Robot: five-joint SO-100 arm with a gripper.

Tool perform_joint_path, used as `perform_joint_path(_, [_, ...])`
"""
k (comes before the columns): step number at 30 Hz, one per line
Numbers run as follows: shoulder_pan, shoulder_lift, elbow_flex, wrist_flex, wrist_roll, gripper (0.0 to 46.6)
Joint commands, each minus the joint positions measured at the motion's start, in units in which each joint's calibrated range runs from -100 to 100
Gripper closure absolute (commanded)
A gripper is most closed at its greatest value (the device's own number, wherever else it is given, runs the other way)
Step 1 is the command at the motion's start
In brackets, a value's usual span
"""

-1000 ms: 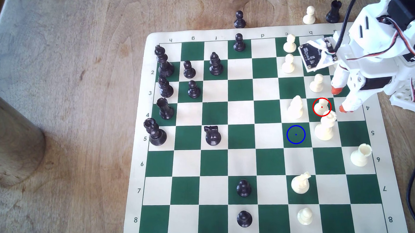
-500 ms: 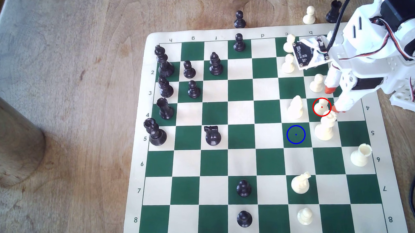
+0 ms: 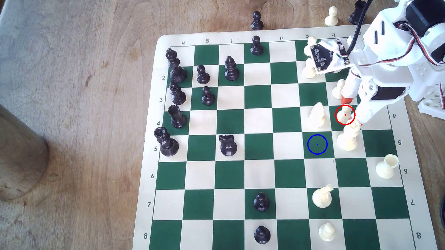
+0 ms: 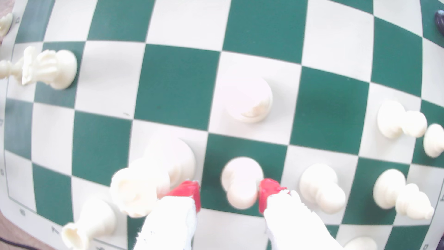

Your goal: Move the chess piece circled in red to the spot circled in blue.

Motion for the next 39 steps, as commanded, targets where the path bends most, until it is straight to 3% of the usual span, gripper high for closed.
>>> perform_joint_path(1, [-0.4,0.4,-1.2,-0.7,-0.1,35.9])
perform_joint_path(4, [-0.7,0.8,-1.2,-0.7,0.1,46.3])
perform_joint_path(23, [1.0,-5.4,-5.2,7.5,1.0,46.4])
perform_joint_path(30, [0.6,-8.4,-20.8,20.6,1.1,46.4])
perform_joint_path(39, [-3.7,0.8,-45.2,27.6,-0.4,46.4])
